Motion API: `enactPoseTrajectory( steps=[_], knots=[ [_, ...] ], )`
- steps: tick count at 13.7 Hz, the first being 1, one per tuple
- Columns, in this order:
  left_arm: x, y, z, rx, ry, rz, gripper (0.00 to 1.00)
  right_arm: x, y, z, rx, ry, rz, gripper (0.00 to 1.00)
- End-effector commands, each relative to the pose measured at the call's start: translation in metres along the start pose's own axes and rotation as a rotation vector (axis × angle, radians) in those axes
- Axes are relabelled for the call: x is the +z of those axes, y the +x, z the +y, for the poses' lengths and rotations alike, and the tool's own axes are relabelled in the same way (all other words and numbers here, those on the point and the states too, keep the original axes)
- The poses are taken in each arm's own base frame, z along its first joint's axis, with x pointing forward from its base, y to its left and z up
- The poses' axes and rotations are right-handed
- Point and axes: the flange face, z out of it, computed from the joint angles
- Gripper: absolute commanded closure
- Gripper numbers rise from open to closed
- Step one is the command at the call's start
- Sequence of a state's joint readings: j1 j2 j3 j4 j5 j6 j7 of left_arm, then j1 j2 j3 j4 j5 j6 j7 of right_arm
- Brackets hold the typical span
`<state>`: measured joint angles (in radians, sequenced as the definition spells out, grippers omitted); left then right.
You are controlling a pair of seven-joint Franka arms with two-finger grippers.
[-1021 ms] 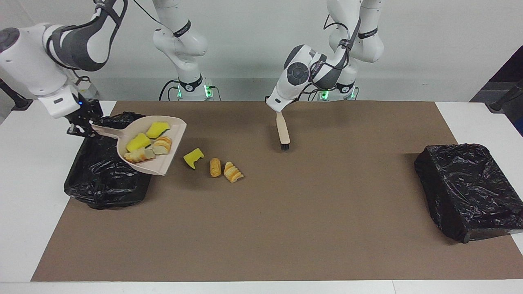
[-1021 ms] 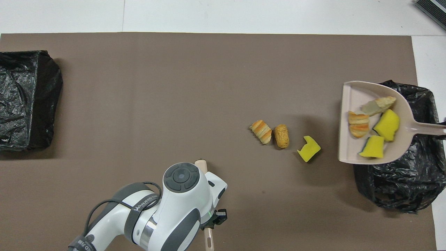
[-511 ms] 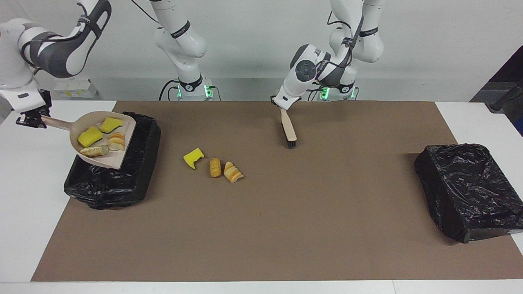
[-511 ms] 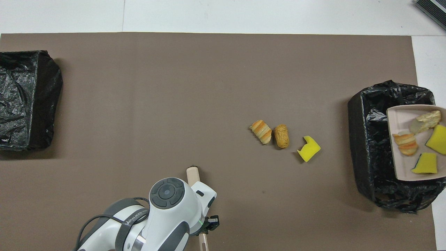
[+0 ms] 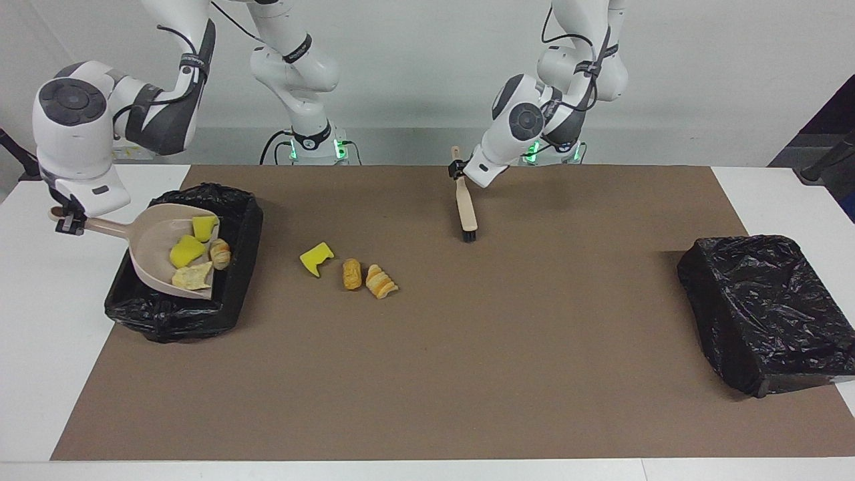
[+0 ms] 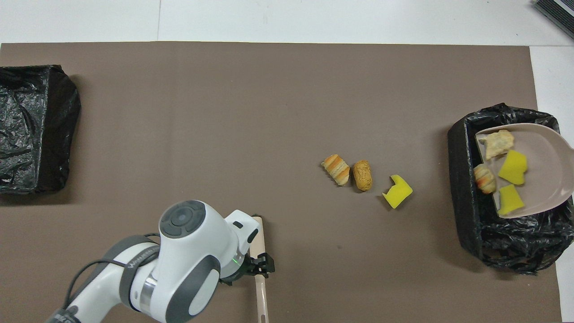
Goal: Sweep and dump trash in bin
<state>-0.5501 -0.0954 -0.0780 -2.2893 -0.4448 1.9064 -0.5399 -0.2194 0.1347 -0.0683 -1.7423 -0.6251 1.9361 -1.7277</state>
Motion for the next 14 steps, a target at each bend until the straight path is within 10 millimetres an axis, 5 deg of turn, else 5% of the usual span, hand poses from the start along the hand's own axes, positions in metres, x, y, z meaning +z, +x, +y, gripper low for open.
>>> enactPoseTrajectory(
  steps=[1, 4, 10, 12, 14],
  knots=[
    [-0.063, 0.036, -0.032, 0.028, 0.000, 0.043, 0.00, -0.002, -0.009, -0.013, 0.020, 0.027, -0.030, 1.00],
    [-0.115, 0.070, -0.082, 0.048, 0.016, 0.141, 0.00, -0.017, -0.029, -0.031, 0.025, 0.034, -0.054, 1.00],
    [-0.226, 0.090, -0.149, 0.048, 0.135, 0.331, 0.00, -0.111, -0.062, -0.080, 0.096, 0.043, -0.083, 1.00],
    [-0.260, 0.096, -0.171, 0.047, 0.129, 0.319, 0.00, -0.153, -0.049, -0.085, 0.145, 0.004, -0.054, 1.00],
    [-0.288, 0.090, -0.171, 0.131, 0.144, 0.343, 0.00, -0.174, -0.017, -0.080, 0.248, 0.005, 0.022, 1.00]
  ],
)
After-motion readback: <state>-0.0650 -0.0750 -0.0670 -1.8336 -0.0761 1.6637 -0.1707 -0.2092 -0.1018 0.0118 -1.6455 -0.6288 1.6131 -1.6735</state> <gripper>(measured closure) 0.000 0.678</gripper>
